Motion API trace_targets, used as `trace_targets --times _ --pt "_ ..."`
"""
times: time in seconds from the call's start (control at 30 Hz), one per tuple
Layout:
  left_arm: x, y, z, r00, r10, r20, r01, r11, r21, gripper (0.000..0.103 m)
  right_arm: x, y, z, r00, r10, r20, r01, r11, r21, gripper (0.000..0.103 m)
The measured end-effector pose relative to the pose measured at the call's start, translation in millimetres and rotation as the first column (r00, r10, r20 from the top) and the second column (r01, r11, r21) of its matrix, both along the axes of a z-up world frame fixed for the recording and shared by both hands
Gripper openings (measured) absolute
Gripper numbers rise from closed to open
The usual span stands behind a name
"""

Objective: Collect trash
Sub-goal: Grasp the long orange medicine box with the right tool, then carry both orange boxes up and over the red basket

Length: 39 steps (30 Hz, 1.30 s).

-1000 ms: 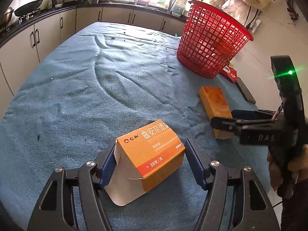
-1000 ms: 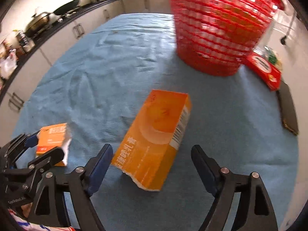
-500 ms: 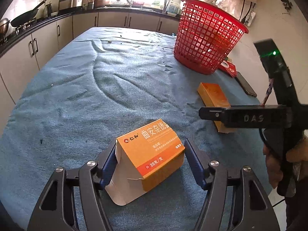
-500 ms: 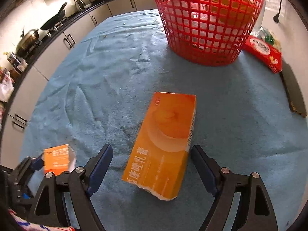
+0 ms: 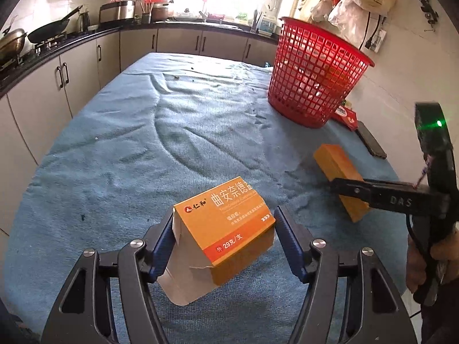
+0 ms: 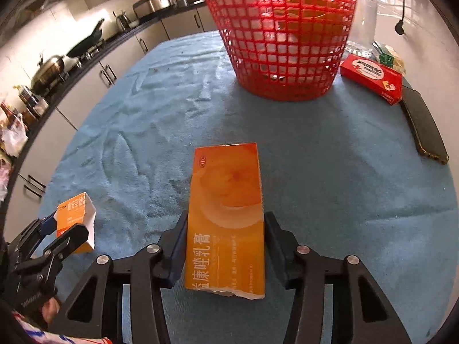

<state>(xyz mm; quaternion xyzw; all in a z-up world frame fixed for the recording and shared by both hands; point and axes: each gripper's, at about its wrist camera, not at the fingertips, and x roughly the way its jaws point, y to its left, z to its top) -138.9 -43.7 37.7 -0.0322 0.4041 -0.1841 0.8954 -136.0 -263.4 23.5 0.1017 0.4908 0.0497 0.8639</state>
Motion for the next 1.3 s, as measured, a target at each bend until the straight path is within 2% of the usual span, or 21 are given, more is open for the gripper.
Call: trace_targets --times 0.27,0.57,0.9,1.3 --pt "-9.0 -8.9 11.6 1.0 -0.003 0.029 0.002 1.0 0.025 0.065 -25.8 -6.7 13.3 0.996 0.002 0.085 -0.005 1.0 0.029 0.053" --pt "-13.5 -16.0 22.4 0.998 0.041 0.053 -0.045 0.996 0.08 0.065 -49.6 -18.3 25.4 0.987 -0.026 0.157 0.018 0.999 0.05 0.053" --pt "-18.6 -19.1 37.2 0.992 0.086 0.094 -0.099 0.985 0.145 0.065 -68.8 -45.0 31.5 0.977 -0.077 0.2 0.059 0.993 0.098 0.053" --pt "-19.9 -40.0 53.2 0.982 0.084 0.168 -0.122 0.965 0.234 0.066 -86.4 -77.3 40.0 0.96 -0.134 0.244 0.102 0.985 0.141 0.054"
